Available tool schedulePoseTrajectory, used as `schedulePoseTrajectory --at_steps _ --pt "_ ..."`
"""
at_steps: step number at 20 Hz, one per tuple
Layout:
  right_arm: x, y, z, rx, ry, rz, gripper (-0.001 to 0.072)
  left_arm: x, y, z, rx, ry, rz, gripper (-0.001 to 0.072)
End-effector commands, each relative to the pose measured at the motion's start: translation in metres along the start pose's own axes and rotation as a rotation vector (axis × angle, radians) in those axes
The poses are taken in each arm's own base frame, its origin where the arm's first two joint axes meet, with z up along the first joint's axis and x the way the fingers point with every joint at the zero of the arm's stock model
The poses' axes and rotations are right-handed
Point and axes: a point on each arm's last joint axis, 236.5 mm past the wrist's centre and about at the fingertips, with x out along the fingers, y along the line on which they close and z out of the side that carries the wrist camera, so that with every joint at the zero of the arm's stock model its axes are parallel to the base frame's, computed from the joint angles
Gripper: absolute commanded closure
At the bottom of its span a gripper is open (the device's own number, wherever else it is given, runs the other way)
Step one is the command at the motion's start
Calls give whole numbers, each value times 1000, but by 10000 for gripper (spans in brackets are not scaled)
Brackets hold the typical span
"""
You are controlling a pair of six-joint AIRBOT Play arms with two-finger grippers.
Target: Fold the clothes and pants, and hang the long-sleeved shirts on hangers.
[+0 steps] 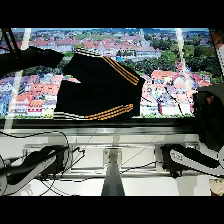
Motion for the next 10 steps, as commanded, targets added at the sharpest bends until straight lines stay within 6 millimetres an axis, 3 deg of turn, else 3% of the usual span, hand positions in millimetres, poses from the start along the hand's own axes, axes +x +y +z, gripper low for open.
schedulePoseTrajectory --at_steps 1,5,10 --pt "0 1 0 0 0 1 689 0 0 0 1 -1 0 16" --pt "0 3 2 2 -8 13 689 0 0 0 1 -1 0 16" --pt "1 22 9 66 -34 92 689 0 0 0 -4 -1 0 16"
